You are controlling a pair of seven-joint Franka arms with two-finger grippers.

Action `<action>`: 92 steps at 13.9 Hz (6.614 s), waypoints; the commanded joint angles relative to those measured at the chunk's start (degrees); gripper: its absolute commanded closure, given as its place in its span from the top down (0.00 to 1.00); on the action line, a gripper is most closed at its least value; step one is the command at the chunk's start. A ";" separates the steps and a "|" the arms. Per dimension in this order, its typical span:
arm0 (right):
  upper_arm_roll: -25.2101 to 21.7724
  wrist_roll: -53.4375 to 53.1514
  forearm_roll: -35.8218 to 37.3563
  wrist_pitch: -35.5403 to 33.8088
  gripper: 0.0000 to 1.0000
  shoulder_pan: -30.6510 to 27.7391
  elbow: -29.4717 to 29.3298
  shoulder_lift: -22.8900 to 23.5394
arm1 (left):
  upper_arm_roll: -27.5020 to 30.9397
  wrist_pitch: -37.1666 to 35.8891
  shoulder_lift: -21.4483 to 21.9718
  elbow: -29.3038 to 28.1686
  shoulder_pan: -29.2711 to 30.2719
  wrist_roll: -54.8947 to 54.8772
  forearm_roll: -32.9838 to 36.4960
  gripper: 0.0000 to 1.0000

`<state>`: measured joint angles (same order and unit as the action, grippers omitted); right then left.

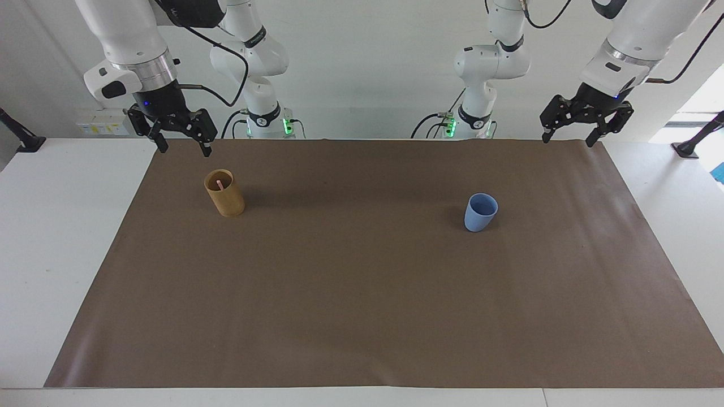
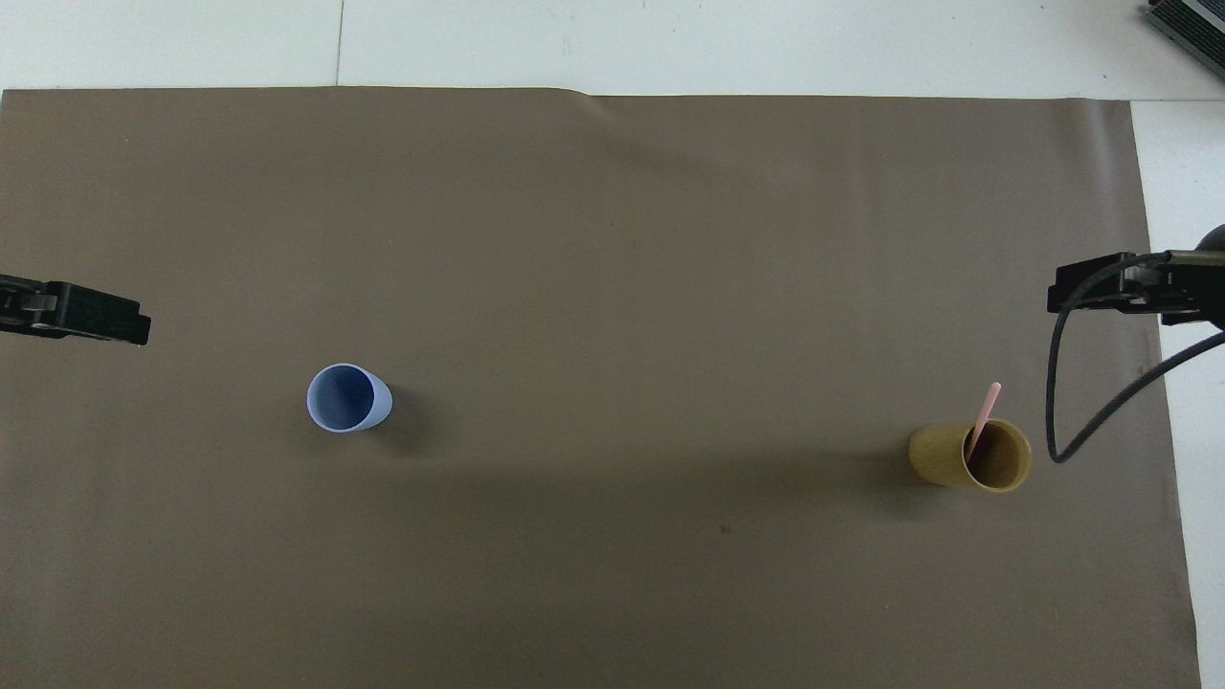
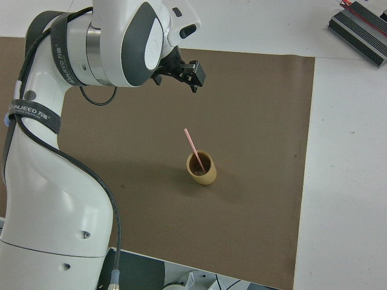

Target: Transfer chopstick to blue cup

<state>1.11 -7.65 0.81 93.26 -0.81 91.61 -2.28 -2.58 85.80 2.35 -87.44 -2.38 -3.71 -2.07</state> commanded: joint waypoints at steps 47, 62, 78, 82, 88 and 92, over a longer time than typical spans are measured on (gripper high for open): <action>-0.14 14.33 -0.99 22.14 1.00 -0.24 27.74 -3.96 | -0.49 41.12 -4.37 -38.43 -5.18 0.46 -5.40 0.00; -0.14 24.44 -0.99 22.22 0.23 -0.15 30.39 -4.84 | -1.11 39.36 -15.60 -20.24 -35.40 33.94 -0.30 0.00; -1.02 17.27 0.07 10.99 0.00 -1.12 15.80 -5.28 | -0.32 38.14 -15.55 -18.99 -30.77 35.00 2.34 1.00; -0.14 1.46 0.42 10.63 0.00 -0.07 12.55 -4.66 | -0.40 32.96 -9.22 -19.08 -24.09 31.95 3.47 1.00; 0.21 -22.10 -0.19 5.35 0.00 6.34 10.08 -4.22 | -0.49 24.34 -3.06 -19.87 -10.56 11.92 3.30 1.00; 0.65 -40.03 -3.78 8.24 0.00 9.69 10.34 -4.22 | -0.49 22.75 -1.21 -21.27 -2.39 -0.56 3.21 1.00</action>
<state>1.56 -41.70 -0.29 100.43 8.95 103.08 -7.33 -2.27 109.21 -1.26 -106.35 -8.05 0.28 0.46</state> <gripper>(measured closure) 0.921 0.000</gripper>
